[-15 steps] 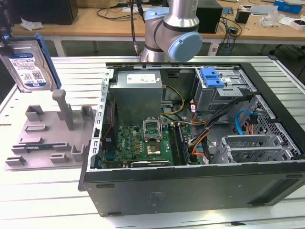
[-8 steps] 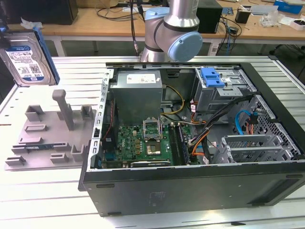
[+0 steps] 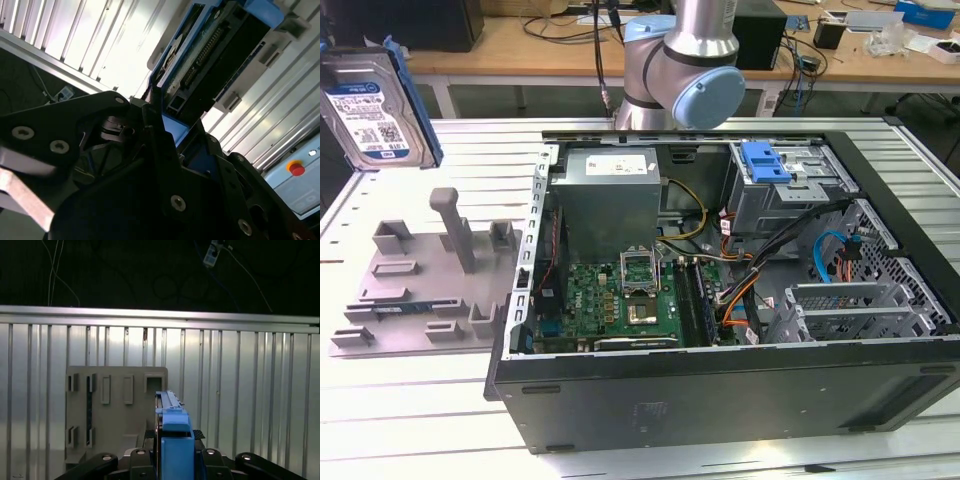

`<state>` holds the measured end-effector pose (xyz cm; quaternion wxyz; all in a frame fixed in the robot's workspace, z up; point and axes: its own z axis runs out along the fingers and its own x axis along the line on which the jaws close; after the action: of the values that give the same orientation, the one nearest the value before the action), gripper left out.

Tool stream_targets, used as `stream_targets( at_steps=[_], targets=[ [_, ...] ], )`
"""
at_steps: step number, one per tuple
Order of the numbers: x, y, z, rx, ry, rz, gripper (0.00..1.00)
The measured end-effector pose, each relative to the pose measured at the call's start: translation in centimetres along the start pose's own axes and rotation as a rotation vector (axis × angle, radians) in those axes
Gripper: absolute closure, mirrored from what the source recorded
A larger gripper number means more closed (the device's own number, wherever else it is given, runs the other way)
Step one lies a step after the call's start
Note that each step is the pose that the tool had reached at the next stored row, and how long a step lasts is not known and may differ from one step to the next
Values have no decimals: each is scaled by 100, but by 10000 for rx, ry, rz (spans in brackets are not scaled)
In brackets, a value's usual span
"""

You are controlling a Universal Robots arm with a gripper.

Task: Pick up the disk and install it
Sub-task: 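Pick up the disk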

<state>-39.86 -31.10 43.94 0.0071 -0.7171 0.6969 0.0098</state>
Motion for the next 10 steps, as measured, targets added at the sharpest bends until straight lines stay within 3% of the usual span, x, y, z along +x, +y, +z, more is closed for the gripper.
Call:
stream_targets(
  at_steps=[10],
  targets=[
    [-5,-11,-221,6,-160,-1,63]
  ],
)
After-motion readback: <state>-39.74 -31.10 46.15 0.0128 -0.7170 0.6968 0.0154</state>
